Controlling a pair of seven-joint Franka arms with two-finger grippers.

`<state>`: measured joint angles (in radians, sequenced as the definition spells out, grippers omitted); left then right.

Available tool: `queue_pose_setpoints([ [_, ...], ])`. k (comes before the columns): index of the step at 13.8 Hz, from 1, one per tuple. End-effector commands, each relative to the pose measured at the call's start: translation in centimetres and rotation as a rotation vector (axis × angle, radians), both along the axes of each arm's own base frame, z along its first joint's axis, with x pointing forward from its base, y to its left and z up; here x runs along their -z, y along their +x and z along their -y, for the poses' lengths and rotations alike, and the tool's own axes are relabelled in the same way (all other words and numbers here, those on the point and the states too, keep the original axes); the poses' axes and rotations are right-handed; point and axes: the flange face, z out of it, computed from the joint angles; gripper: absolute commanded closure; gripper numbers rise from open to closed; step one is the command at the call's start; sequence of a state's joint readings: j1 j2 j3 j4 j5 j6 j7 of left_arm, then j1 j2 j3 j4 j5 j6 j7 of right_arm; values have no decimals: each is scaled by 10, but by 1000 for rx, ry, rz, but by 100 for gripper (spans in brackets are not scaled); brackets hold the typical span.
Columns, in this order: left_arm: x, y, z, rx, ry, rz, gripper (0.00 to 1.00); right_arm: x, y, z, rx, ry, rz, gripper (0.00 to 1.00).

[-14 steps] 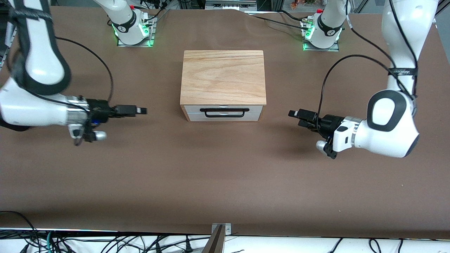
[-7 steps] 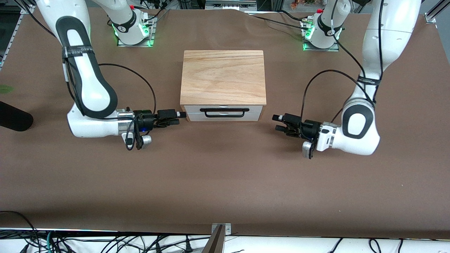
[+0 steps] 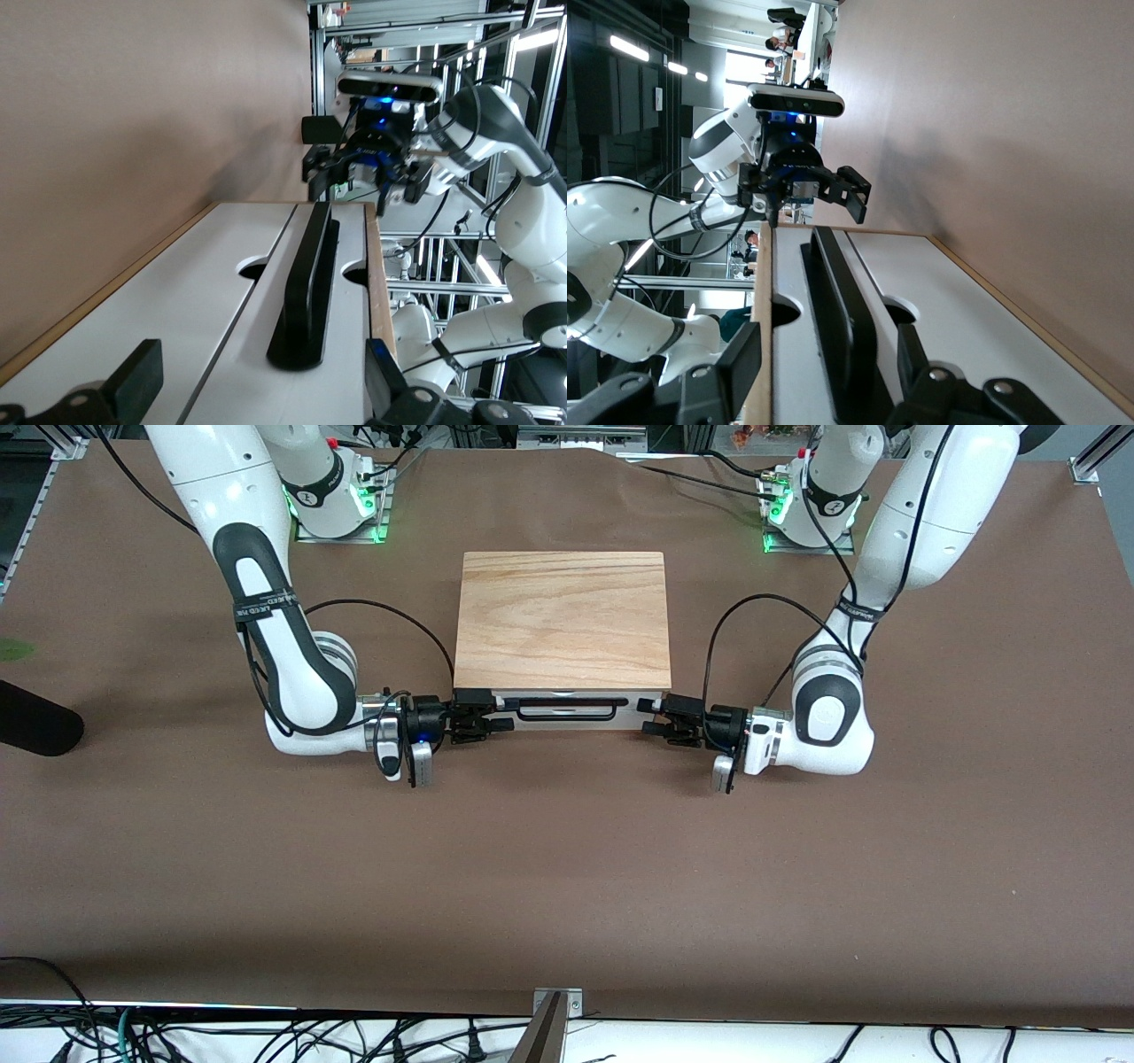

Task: Pull top drawer with both arms simultaneously
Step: 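Close the left gripper and the right gripper on the black handle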

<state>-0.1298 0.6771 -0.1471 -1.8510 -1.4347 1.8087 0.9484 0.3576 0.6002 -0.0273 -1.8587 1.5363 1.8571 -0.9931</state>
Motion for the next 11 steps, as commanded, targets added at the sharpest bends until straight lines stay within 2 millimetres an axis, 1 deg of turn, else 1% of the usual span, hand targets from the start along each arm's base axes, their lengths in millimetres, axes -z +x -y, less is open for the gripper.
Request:
queue_pose_setpoints([
  [1,-1,-3,11,-32,-21,24,0,8,-8,2,4,21,45,53],
  [2,-2,-2,12,-36,-21,27,0,10,-8,2,1,22,48,53],
  [3,-2,0,12,-43,-20,28,3,10,-8,3,2,22,51,53],
  [5,-2,-2,22,-40,-29,25,12,9,-6,0,30,45,48,53],
  [6,-2,0,21,-54,-18,32,19,15,-7,-3,50,65,48,53],
  [7,-3,-1,28,-54,-14,36,28,19,-9,-10,60,82,55,53],
  [8,-7,1,34,-57,-11,47,37,25,-11,-16,76,101,61,53],
  [9,-7,1,36,-60,-10,50,48,30,-12,-19,86,111,72,53],
  [10,-7,0,38,-57,-11,48,52,31,-12,-19,87,112,73,53],
  [11,-7,-1,40,-53,-15,46,68,31,-13,-20,85,112,73,56],
])
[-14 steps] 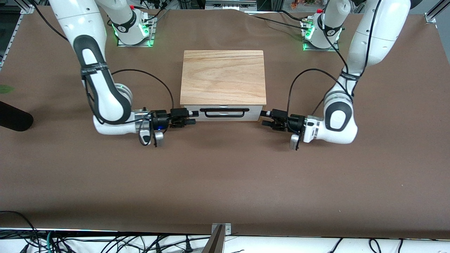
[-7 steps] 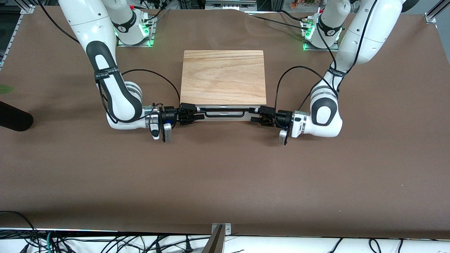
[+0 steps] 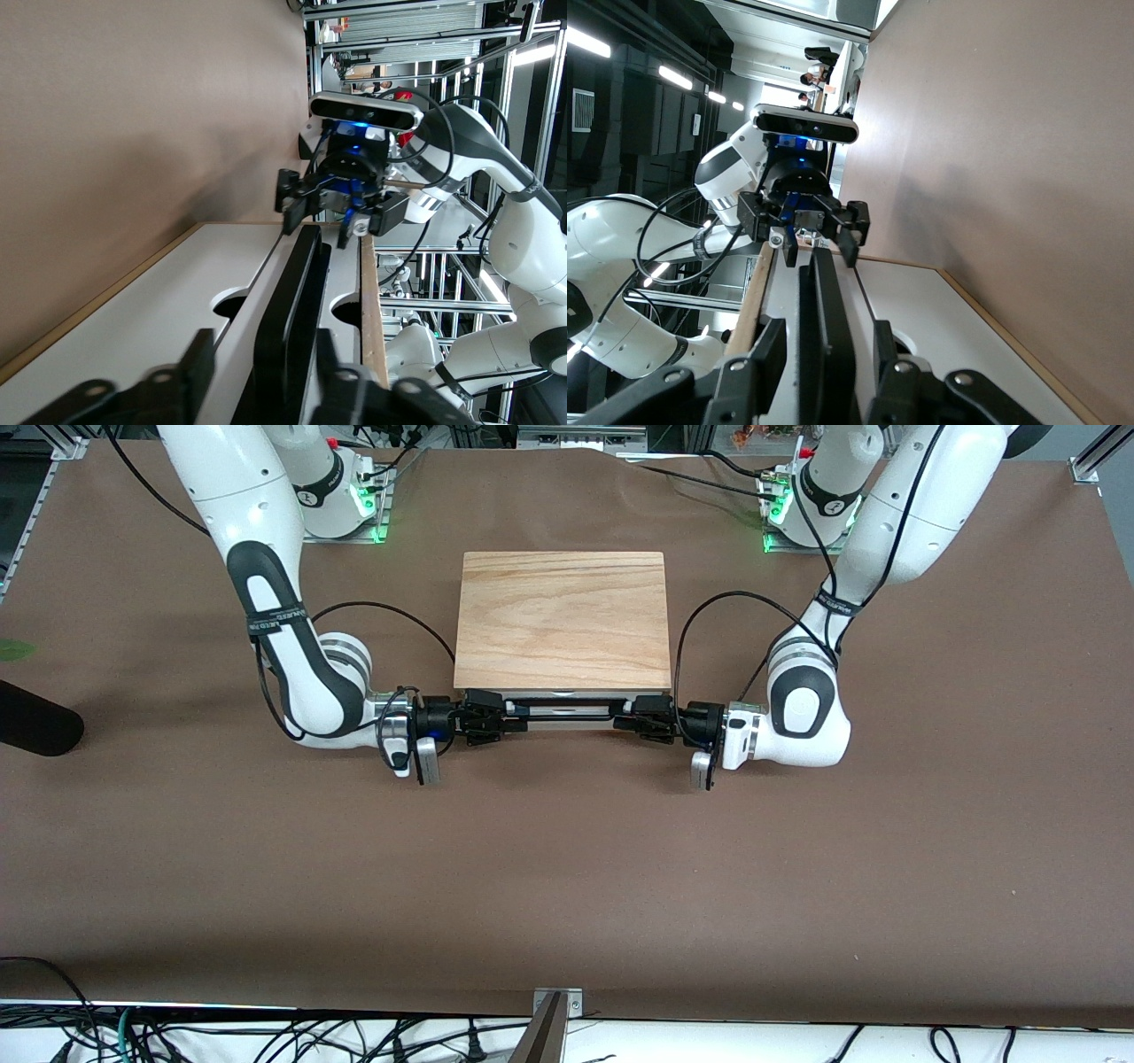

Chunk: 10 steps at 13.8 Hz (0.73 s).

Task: Pull top drawer with both arms simultaneously
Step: 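Close the left gripper and the right gripper on the black handle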

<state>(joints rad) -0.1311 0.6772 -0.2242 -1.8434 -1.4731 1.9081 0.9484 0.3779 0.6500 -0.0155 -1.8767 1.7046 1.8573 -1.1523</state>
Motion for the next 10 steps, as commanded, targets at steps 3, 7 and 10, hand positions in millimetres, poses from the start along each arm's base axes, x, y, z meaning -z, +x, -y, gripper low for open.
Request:
queue_pose_setpoints([
  [3,1,2,5,-24,-20,27,76,3,-3,-6,10,14,14,83],
  [7,2,1,6,-21,-21,23,92,2,-1,-3,16,16,14,98],
  [10,5,-1,10,-16,-18,21,90,-3,4,-2,21,20,13,98],
])
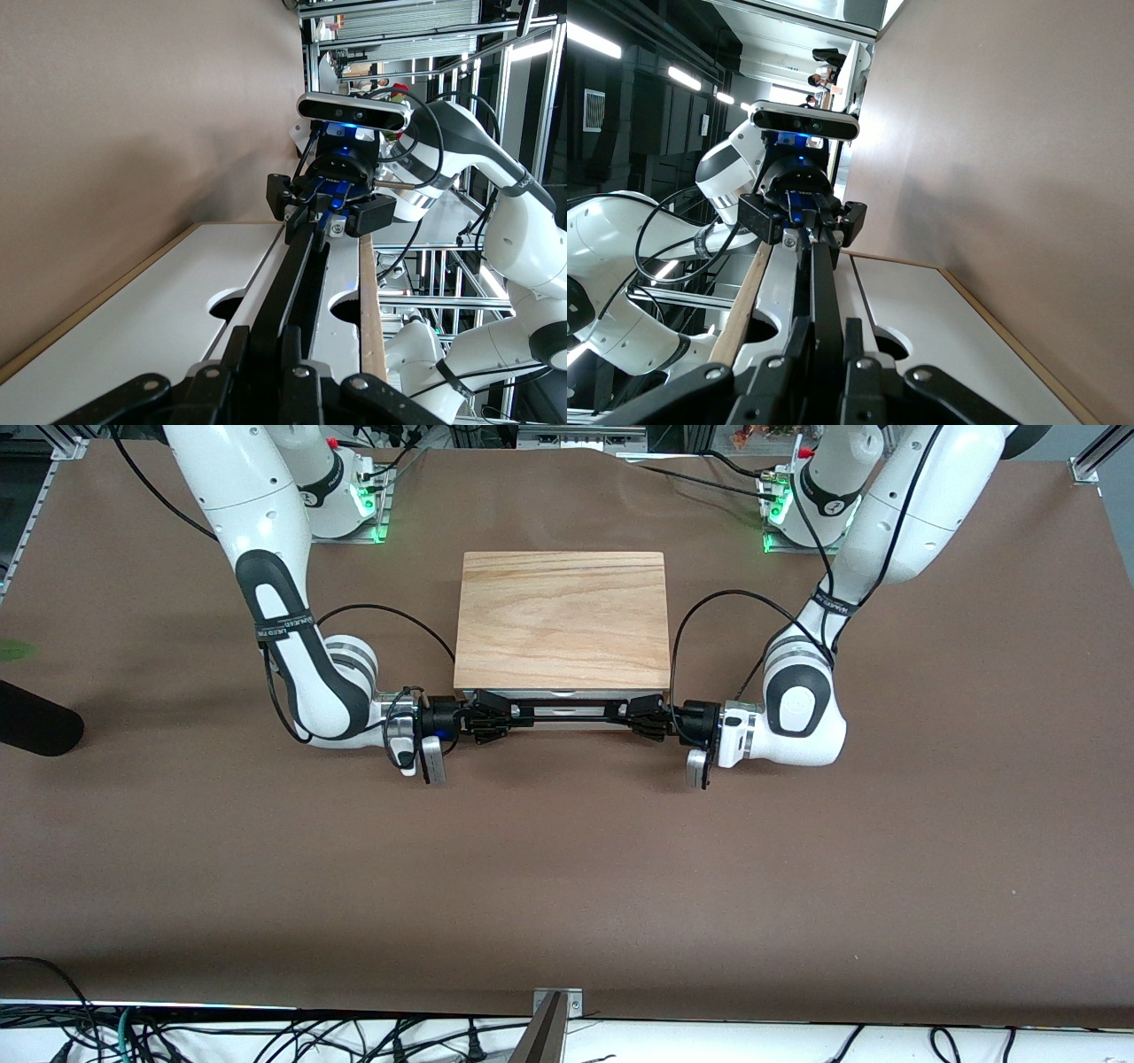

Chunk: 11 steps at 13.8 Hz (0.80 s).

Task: Pull top drawer with both arms simultaneously
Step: 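Pull the handle outward from the box with both grippers together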

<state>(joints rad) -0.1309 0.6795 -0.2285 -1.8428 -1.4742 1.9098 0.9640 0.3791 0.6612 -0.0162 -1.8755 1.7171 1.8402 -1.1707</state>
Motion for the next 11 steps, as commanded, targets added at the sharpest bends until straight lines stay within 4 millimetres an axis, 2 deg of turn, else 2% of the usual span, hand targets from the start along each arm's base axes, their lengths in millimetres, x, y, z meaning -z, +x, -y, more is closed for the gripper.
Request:
queue_pose_setpoints([
  [1,4,1,8,-20,-14,7,90,-9,8,-1,24,4,13,98],
  [5,-1,26,12,-30,-28,39,90,-12,11,-1,28,6,19,98],
  [6,-3,31,12,-32,-30,47,90,-16,19,-1,26,7,37,98],
  [7,-2,35,13,-32,-33,53,90,-12,23,-2,28,6,38,98],
  [11,0,60,10,-52,-44,82,90,-2,74,-6,63,18,60,97],
])
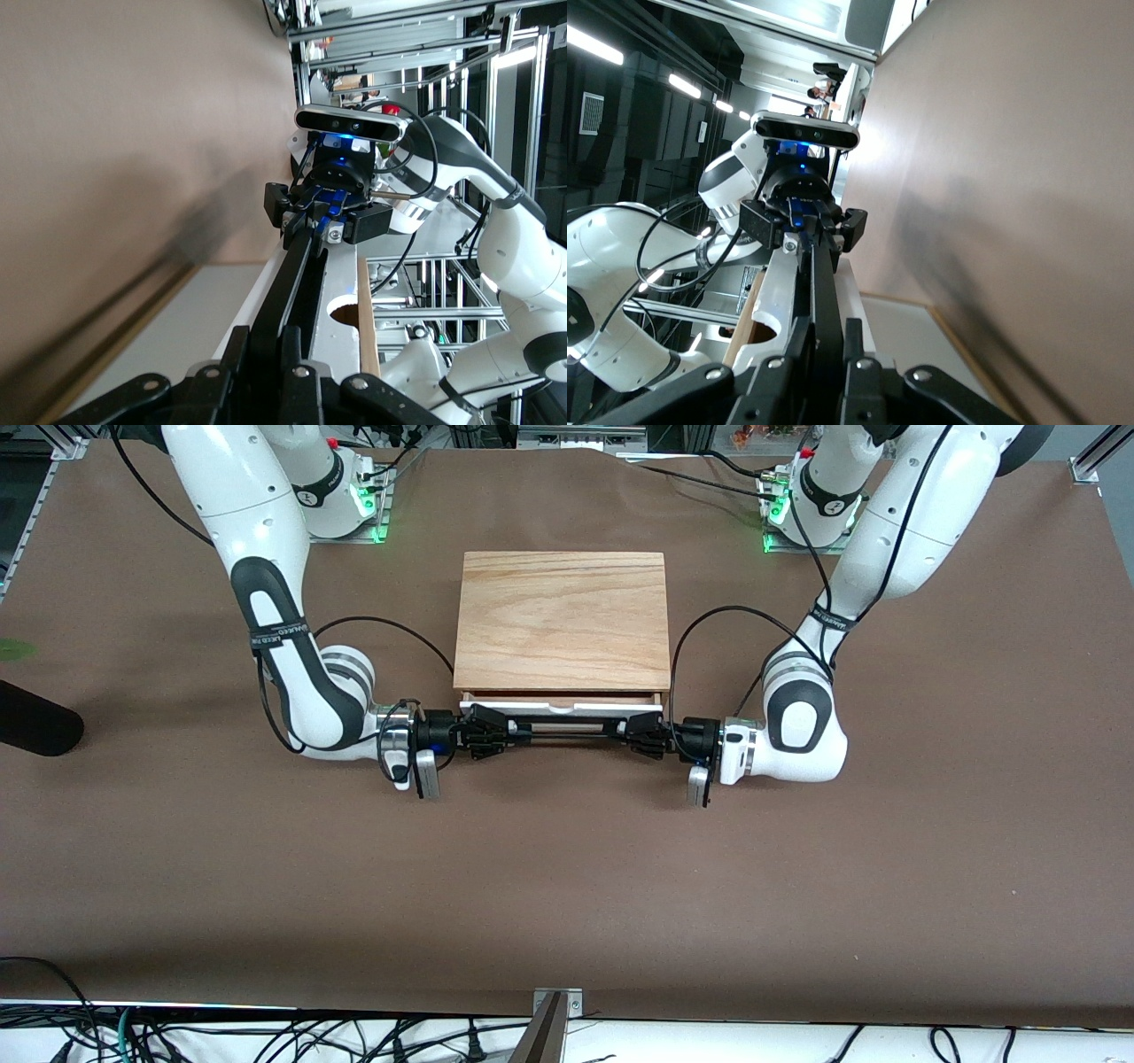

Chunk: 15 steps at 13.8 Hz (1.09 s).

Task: Pull top drawer with both arms simultaneously
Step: 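Pull the handle outward from the box with both grippers together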

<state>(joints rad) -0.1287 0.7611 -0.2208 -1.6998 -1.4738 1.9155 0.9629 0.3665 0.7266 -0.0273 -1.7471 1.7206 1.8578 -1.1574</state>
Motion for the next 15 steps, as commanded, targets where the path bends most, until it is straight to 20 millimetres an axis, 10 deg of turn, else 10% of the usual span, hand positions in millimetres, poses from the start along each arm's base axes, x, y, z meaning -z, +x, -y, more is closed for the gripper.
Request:
queue_pose_setpoints([
  [1,1,25,8,-27,-22,27,90,2,47,-7,39,21,4,97],
  [8,12,70,-17,-99,9,42,90,-13,103,2,131,10,-12,95],
  [15,3,107,-27,-84,114,19,90,-18,110,3,137,16,-4,95],
])
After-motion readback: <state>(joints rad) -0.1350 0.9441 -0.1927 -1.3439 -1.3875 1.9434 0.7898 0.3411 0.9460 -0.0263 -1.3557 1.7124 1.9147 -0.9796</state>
